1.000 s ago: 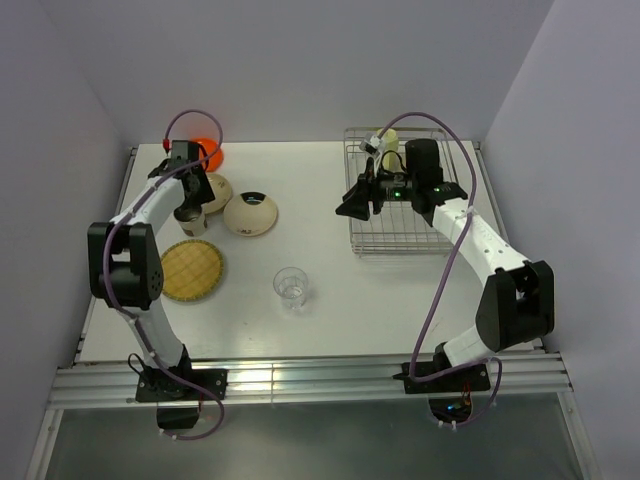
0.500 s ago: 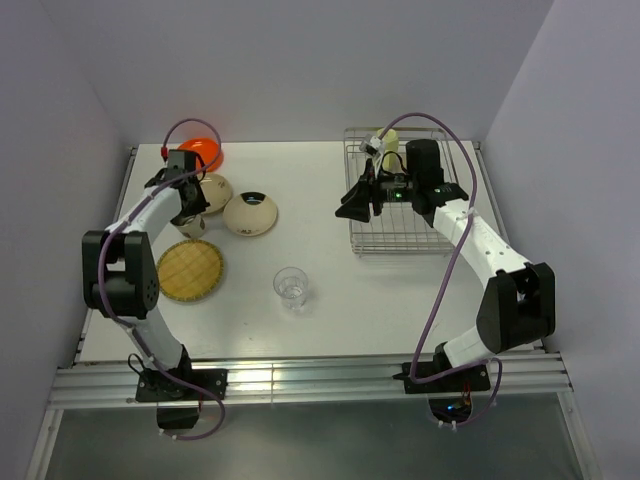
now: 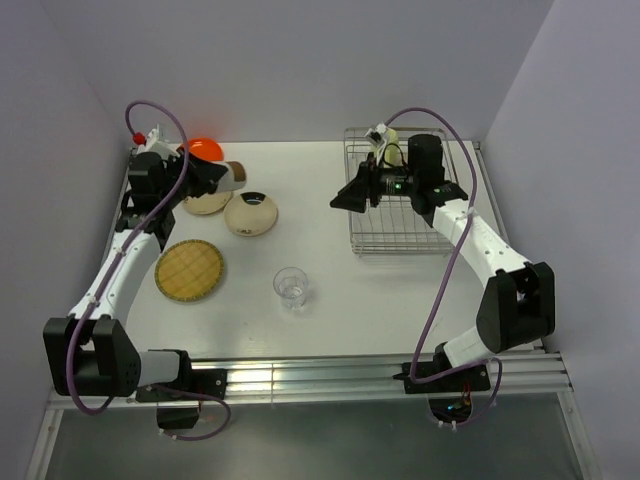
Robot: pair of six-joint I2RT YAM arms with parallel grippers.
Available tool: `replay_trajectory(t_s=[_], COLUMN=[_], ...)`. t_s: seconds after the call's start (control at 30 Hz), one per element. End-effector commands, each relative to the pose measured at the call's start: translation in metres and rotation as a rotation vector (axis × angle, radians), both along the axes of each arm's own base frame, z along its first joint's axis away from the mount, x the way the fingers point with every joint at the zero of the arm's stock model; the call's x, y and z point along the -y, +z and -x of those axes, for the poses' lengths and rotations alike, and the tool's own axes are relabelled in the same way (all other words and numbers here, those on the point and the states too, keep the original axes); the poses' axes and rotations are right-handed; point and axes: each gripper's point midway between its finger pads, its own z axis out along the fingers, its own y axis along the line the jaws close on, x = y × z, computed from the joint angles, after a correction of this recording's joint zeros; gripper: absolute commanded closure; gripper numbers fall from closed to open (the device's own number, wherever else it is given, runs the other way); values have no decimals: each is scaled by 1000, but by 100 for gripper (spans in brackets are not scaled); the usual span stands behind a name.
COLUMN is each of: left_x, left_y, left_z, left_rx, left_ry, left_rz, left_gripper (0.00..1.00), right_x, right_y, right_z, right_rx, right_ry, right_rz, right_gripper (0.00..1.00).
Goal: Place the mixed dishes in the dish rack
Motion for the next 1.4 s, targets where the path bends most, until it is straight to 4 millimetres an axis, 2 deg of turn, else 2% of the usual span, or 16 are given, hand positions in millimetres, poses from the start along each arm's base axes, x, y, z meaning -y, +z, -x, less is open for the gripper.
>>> replay_trajectory(t_s=[0.0,0.03,0.1,0.13,0.2,0.23,0.3,0.4,0.47,0.5,0.57,0.77,1.0,1.17,1.27,1.37], left_x=[70,79,96,111,131,137,151,160,162,165,167,179,190,191,191,191], left_y=[53,59,73,77,88,91,94,102,108,106,109,99,91,87,84,78], left_z=[30,34,42,49,58,60,65,69,71,71,74,77,78,81,82,82], left_rx=[135,151,188,193,212,218,209,233,249,242,251,219,182,169,156,142], left_ry=[-299,-333,-397,-441,-507,-523,-562,-594,-612,-619,-637,-654,-670,-672,-667,-661], left_rz=[341,384,486,518,586,606,659,713,740,749,770,785,773,767,754,742], left_gripper=[100,100,100,100,100,100,100,100,100,100,100,100,100,100,100,100], right_x=[-11,-15,-21,-26,-31,-36,-39,-40,-40,-39,-38,-38,-41,-41,-41,-42], right_y=[43,52,52,63,58,67,59,50,43,40,41,51,57,53,54,56], right_z=[-21,-25,-27,-23,-22,-18,-16,-18,-19,-17,-16,-14,-23,-34,-38,-38], right_rx=[-124,-219,-298,-341,-423,-452,-519,-584,-615,-623,-634,-629,-591,-554,-548,-532], right_ry=[-112,-145,-157,-132,-126,-103,-101,-122,-150,-159,-165,-143,-140,-175,-175,-166], right_rz=[-181,-239,-286,-334,-365,-409,-429,-433,-424,-420,-435,-471,-471,-452,-451,-450], right_gripper=[26,22,19,18,15,14,13,12,9,4,0,0,0,0,4,16])
